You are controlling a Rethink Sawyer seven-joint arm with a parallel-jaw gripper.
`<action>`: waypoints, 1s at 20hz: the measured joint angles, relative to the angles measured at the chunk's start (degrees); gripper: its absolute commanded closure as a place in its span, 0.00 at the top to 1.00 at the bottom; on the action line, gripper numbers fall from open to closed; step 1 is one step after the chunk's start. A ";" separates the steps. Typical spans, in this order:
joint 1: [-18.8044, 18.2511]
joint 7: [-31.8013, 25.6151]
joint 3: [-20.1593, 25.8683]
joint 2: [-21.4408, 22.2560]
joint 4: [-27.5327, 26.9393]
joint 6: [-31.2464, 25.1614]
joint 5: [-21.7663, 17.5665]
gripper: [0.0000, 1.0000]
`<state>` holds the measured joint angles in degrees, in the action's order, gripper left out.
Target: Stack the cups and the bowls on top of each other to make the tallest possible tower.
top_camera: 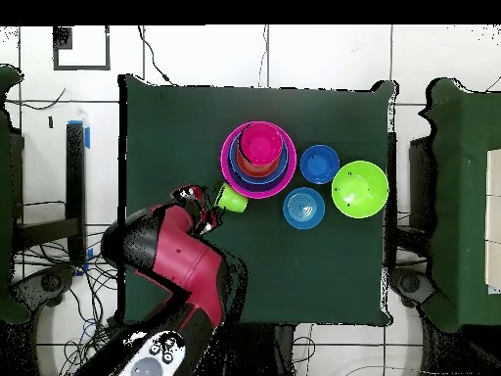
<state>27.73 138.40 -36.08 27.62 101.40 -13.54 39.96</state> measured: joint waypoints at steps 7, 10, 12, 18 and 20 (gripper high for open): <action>3.50 6.11 -5.13 -8.07 -6.06 -4.18 2.60 1.00; 3.75 9.55 -7.07 -11.34 -8.61 -5.58 3.32 1.00; 3.79 11.89 -8.72 -13.74 -10.48 -6.43 3.56 1.00; 3.78 19.52 -15.36 -22.30 -17.19 -10.26 4.11 1.00; 3.78 21.67 -17.17 -24.57 -19.04 -11.42 4.37 1.00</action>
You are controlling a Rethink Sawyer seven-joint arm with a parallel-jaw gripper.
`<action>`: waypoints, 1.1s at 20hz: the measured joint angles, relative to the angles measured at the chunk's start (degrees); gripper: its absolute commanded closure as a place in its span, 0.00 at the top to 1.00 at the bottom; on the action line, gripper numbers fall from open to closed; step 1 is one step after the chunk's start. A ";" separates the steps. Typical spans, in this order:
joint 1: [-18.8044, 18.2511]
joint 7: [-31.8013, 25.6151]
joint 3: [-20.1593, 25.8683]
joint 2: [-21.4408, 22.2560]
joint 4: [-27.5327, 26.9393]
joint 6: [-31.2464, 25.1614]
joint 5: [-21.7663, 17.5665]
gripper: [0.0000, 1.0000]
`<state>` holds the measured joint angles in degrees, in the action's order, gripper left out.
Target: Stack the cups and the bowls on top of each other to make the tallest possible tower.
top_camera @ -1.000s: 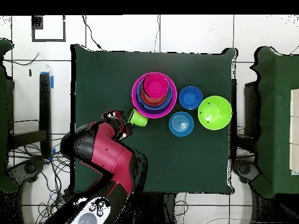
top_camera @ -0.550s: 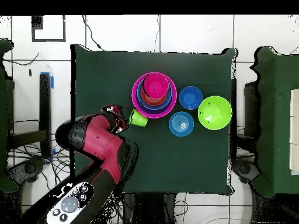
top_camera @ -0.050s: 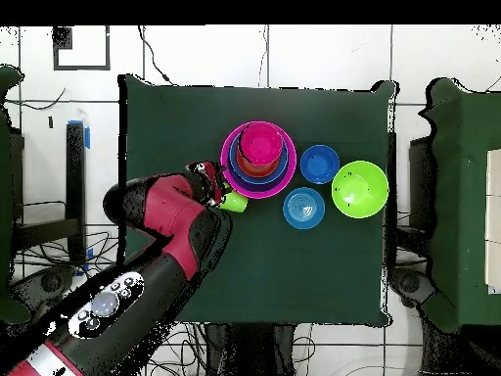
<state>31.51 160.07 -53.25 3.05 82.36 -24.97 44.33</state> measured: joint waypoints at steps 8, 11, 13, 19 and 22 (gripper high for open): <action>0.00 9.46 -6.43 -8.17 -7.32 -5.75 1.22 1.00; 0.00 13.10 -8.06 -10.42 -9.82 -8.26 1.56 1.00; 0.03 15.63 -8.74 -11.65 -11.45 -9.80 1.73 1.00; 0.37 20.66 -8.98 -13.08 -14.63 -13.14 1.77 1.00; 0.54 21.03 -8.98 -13.13 -15.26 -13.32 1.78 1.00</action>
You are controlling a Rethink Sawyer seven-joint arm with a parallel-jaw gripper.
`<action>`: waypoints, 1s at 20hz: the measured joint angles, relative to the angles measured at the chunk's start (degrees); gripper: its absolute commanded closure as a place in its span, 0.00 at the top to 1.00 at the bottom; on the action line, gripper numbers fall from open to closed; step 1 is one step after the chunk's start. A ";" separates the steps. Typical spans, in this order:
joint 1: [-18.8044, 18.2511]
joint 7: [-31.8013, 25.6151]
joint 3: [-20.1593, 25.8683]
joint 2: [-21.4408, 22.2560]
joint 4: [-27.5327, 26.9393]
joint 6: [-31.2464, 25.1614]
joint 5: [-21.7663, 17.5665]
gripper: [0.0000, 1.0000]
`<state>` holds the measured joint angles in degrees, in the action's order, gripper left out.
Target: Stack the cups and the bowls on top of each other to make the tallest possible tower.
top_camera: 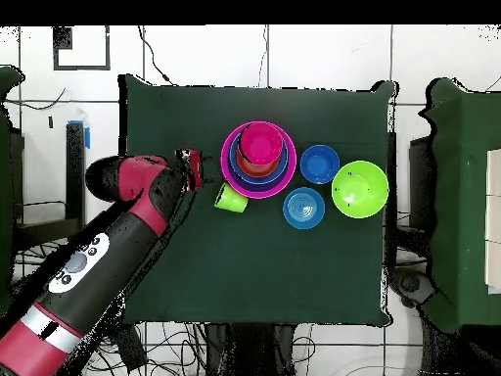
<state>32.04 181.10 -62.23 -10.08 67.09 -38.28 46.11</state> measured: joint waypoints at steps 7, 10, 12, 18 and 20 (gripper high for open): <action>0.47 0.07 -0.79 -0.64 -1.21 -0.83 -0.02 1.00; 0.56 0.56 -2.02 -1.47 -1.93 -2.52 -0.01 1.00; 0.62 1.49 -3.16 -2.33 -2.63 -4.54 -0.01 1.00; 0.83 4.70 -6.25 -4.68 -4.24 -10.55 0.01 1.00; 0.86 5.31 -7.01 -5.20 -4.53 -11.68 0.02 1.00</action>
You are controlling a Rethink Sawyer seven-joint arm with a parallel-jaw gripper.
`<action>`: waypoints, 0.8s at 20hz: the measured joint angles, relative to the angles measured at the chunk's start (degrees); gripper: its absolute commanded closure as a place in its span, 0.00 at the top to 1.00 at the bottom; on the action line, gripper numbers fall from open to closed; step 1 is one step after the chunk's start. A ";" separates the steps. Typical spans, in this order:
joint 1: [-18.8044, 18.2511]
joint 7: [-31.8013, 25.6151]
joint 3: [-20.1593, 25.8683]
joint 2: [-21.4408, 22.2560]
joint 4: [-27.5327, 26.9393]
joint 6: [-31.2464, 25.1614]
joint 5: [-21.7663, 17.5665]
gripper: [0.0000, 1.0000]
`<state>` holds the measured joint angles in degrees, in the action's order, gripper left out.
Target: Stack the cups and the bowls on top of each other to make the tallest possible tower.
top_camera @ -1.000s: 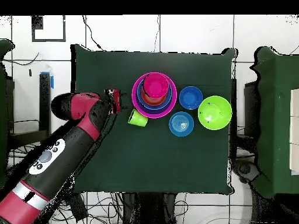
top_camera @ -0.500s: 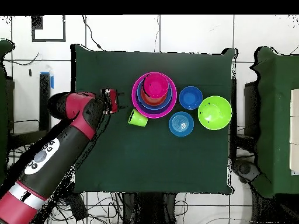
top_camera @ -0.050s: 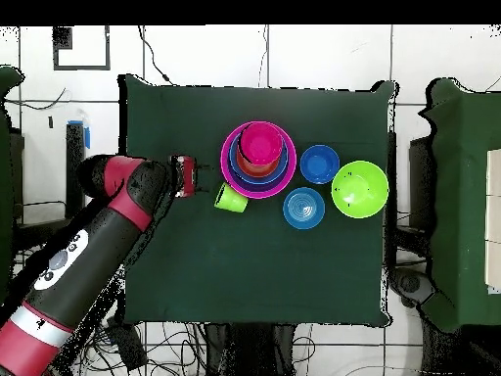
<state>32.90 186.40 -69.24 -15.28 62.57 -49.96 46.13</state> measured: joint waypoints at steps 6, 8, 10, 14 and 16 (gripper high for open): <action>0.02 1.67 -2.28 -1.41 -0.80 -2.79 0.01 1.00; 0.05 1.86 -2.82 -1.78 -0.95 -3.12 0.02 1.00; 0.21 1.86 -3.22 -2.12 -0.96 -3.12 0.02 1.00; 0.62 1.86 -3.32 -2.42 -0.95 -3.12 0.02 1.00; 0.97 1.86 -3.32 -2.52 -0.95 -3.12 0.02 1.00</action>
<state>33.87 188.26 -72.56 -17.81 61.62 -53.08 46.14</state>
